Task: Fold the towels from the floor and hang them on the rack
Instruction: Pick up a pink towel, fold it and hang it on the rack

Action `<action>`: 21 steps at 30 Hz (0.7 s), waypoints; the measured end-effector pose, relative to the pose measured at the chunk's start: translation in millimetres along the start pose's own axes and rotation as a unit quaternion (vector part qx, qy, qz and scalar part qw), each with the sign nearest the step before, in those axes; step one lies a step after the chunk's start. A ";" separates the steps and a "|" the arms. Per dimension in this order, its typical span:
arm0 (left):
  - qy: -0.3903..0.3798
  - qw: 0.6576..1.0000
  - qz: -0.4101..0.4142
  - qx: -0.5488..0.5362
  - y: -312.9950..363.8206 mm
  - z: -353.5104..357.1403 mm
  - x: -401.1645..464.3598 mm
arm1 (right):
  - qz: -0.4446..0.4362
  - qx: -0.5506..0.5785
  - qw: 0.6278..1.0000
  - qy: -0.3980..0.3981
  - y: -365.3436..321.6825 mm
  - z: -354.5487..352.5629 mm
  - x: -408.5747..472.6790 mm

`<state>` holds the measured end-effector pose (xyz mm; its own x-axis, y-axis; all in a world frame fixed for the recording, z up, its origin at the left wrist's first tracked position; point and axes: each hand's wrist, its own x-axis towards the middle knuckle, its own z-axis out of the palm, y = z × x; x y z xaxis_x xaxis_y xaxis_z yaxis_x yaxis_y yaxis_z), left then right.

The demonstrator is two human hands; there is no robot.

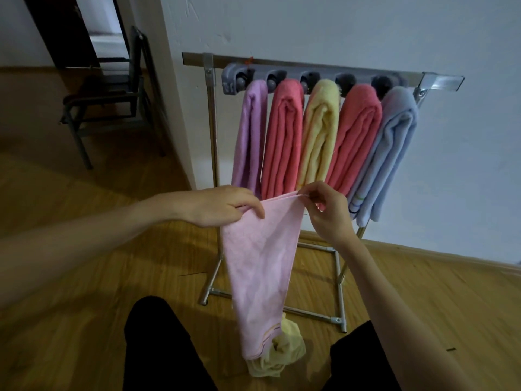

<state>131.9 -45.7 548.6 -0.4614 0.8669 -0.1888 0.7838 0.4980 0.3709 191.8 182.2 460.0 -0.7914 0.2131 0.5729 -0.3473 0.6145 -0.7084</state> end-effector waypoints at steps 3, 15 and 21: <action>-0.013 1.000 -0.003 0.003 5.0 0.9 -1.0 | -0.006 0.002 1.000 -0.005 -4.1 6.9 0.5; 0.056 0.984 0.101 0.136 -6.2 11.4 -4.5 | -0.010 0.010 1.000 0.008 -10.1 27.2 2.7; 0.217 0.909 0.219 0.282 -9.2 20.1 -3.5 | -0.001 -0.021 1.000 0.014 -3.5 24.3 0.8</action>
<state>134.7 -52.9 527.7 -0.0791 0.9546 0.2872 0.9637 0.1470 -0.2231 180.2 161.7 452.9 -0.7763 0.2323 0.5860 -0.3272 0.6461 -0.6896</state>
